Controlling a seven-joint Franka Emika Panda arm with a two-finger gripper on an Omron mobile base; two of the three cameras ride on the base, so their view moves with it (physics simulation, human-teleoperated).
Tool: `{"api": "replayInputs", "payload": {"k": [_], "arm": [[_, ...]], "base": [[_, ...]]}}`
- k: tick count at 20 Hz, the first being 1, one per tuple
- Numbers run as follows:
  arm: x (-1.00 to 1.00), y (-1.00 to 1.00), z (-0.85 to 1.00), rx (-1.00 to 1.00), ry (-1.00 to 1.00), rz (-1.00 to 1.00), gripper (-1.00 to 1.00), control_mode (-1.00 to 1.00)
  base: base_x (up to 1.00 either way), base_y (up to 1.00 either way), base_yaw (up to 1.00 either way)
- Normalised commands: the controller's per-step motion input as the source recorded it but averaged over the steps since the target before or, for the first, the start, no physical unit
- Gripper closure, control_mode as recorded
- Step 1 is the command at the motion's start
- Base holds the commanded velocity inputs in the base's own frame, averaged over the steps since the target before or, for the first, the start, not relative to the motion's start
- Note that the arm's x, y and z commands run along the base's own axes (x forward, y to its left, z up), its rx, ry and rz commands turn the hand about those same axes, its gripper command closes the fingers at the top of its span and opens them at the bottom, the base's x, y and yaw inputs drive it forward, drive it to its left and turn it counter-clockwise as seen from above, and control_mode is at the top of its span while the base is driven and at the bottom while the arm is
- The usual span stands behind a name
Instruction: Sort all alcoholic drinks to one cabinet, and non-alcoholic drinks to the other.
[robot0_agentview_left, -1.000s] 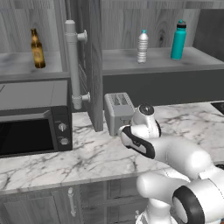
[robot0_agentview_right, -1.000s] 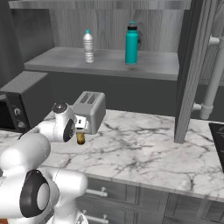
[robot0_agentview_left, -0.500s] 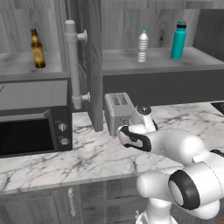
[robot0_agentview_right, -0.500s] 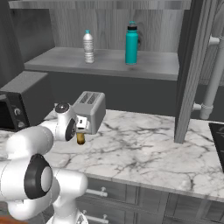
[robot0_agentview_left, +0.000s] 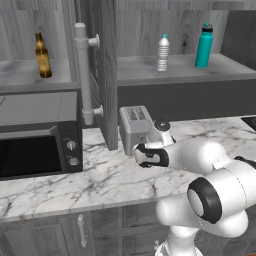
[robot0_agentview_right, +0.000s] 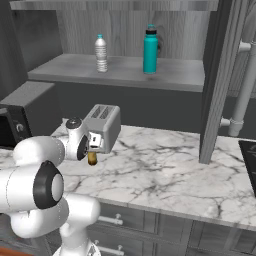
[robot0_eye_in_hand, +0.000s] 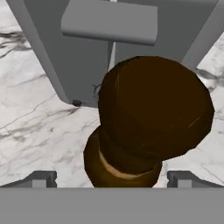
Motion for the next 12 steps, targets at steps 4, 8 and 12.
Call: {"api": "replayInputs", "payload": {"k": [4, 8, 12], "arm": [[0.13, 0.00, -0.11, 0.00, 0.01, 0.00, -1.00, -1.00], [0.13, 0.01, -0.12, 0.00, 0.00, 0.00, -1.00, -1.00], [0.13, 0.02, -0.13, 0.00, 0.00, 0.00, -1.00, -1.00]], "base": [[0.00, 0.00, 0.00], [0.00, 0.00, 0.00], [0.00, 0.00, 0.00]]}}
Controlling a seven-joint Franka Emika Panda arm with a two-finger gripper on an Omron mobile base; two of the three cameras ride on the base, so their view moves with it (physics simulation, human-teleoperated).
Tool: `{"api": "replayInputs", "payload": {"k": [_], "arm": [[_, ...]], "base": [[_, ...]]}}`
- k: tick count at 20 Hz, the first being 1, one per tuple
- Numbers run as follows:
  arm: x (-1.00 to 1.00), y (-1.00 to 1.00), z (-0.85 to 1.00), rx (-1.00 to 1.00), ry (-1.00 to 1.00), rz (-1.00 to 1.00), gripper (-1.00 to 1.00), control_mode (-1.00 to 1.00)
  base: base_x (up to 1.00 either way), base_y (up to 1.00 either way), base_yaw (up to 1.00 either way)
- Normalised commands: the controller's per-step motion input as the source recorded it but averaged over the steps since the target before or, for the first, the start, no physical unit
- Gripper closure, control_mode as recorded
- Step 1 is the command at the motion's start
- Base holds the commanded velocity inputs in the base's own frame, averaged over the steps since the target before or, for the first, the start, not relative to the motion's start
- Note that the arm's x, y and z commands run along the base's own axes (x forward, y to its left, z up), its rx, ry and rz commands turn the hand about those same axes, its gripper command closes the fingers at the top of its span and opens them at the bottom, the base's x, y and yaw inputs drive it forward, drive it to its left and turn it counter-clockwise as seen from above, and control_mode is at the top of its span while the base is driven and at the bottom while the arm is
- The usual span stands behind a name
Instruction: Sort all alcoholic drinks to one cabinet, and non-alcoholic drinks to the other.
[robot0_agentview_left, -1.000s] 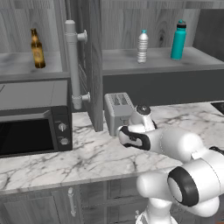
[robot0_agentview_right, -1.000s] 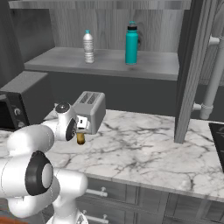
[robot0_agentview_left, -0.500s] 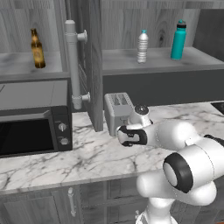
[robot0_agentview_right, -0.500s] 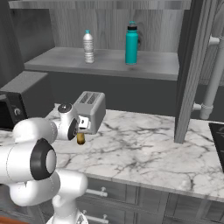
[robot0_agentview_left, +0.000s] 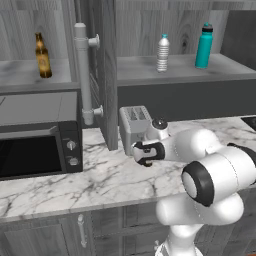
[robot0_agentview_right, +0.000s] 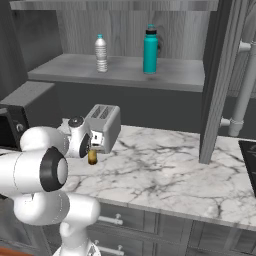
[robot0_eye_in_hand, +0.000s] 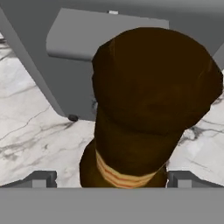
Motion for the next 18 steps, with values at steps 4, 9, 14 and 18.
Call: {"api": "replayInputs", "payload": {"k": [4, 9, 14, 18], "arm": [[0.14, 0.03, -0.13, 0.00, 0.02, 0.00, 1.00, -1.00], [0.04, 0.00, -0.03, 0.00, 0.02, 0.00, 1.00, -1.00], [-0.01, 0.00, 0.00, 0.00, 0.00, 0.00, 1.00, -1.00], [-0.16, 0.00, 0.04, 0.00, -0.06, 0.00, 1.00, -1.00]], "base": [[0.00, 0.00, 0.00], [0.00, 0.00, 0.00], [0.00, 0.00, 0.00], [0.00, 0.00, 0.00]]}}
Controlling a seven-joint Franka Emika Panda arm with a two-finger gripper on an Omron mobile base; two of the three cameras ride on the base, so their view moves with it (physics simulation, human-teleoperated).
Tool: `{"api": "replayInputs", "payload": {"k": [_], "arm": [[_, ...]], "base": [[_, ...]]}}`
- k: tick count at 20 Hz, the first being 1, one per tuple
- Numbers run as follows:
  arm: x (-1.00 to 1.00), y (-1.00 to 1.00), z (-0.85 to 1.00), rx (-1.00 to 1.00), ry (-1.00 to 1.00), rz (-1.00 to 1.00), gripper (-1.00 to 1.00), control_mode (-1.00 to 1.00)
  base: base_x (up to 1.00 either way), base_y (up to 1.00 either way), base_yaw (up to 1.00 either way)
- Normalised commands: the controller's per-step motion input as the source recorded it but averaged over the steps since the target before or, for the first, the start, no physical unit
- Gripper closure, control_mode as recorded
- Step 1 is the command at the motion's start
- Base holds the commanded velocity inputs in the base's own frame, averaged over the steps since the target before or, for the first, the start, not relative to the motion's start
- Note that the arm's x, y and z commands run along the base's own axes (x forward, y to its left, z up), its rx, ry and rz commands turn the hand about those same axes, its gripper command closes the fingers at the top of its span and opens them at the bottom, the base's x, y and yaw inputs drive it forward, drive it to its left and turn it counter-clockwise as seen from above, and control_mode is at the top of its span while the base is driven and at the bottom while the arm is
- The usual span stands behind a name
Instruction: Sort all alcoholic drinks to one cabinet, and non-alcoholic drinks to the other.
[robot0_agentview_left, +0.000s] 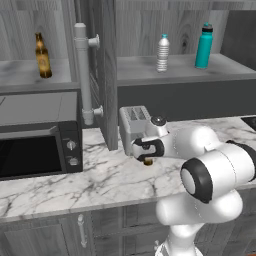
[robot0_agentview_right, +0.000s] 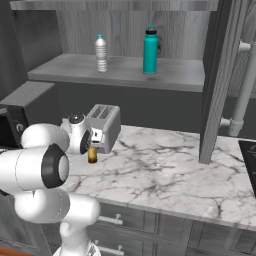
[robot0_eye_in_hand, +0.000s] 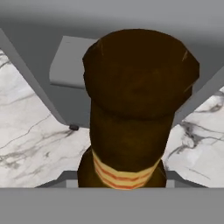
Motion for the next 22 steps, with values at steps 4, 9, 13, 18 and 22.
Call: {"api": "replayInputs", "payload": {"k": [4, 9, 13, 18, 22], "arm": [[-0.10, 0.00, 0.33, 0.00, -0.03, 0.00, 1.00, -1.00], [-0.17, -0.01, 0.40, 0.00, -0.01, 0.00, 1.00, -1.00], [-0.33, -0.05, 0.42, 0.01, 0.00, 0.00, 1.00, -1.00], [-0.51, -0.10, 0.39, 0.02, 0.00, 0.00, 1.00, -1.00], [-0.48, -0.10, 0.37, 0.01, 0.00, 0.00, 1.00, -1.00]], "base": [[0.00, 0.00, 0.00], [0.00, 0.00, 0.00], [0.00, 0.00, 0.00], [0.00, 0.00, 0.00], [0.00, 0.00, 0.00]]}}
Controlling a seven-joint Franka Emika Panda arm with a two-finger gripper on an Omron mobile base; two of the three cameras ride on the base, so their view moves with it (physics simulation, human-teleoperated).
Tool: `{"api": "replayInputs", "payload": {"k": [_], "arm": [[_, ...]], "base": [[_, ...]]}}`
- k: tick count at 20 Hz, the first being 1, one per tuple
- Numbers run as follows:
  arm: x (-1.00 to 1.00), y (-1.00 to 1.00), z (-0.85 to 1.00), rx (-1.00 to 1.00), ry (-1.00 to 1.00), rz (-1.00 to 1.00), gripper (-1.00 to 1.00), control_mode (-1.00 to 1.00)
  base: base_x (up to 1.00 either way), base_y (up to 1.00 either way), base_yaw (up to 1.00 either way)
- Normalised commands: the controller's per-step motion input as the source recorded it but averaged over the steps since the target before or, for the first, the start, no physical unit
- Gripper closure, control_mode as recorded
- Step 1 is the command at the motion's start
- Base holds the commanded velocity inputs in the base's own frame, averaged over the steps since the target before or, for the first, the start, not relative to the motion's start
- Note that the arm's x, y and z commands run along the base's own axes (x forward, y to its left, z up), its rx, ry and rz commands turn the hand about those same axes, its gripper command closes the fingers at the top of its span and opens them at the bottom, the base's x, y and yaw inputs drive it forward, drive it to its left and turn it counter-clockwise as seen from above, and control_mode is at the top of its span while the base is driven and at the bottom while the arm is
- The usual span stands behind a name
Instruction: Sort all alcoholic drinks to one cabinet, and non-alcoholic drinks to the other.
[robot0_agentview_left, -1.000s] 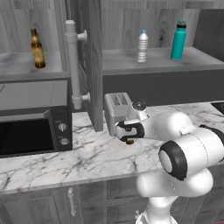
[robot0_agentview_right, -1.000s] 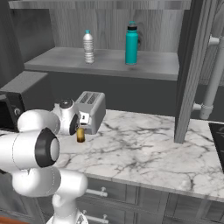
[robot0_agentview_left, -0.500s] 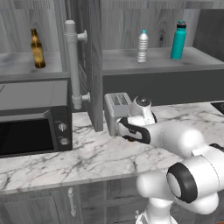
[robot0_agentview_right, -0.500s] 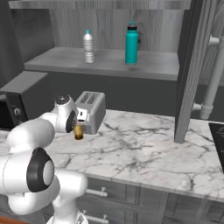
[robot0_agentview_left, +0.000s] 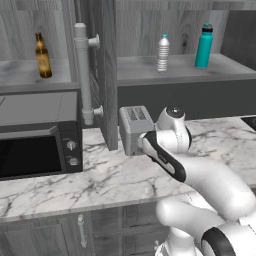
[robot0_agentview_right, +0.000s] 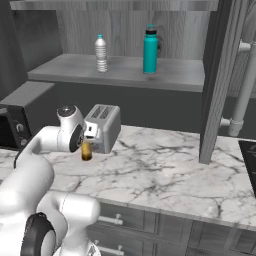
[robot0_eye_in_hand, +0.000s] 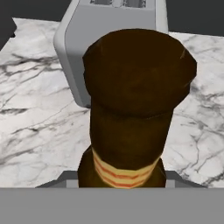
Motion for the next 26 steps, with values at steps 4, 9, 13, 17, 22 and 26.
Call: {"api": "replayInputs", "payload": {"k": [4, 9, 13, 17, 22, 26], "arm": [[-0.41, -0.03, 0.31, 0.00, 0.03, 0.00, 1.00, -1.00], [-0.32, 0.00, 0.24, 0.00, 0.03, 0.00, 1.00, -1.00], [-0.36, 0.00, 0.19, 0.00, 0.01, 0.00, 1.00, -1.00], [-0.37, -0.02, 0.15, 0.00, 0.00, 0.00, 1.00, -1.00], [-0.38, -0.06, 0.18, 0.00, 0.00, 0.00, 1.00, -1.00], [-0.19, -0.10, 0.32, 0.00, -0.02, 0.00, 1.00, -1.00]], "base": [[0.00, 0.00, 0.00], [0.00, 0.00, 0.00], [0.00, 0.00, 0.00], [0.00, 0.00, 0.00], [0.00, 0.00, 0.00], [0.00, 0.00, 0.00]]}}
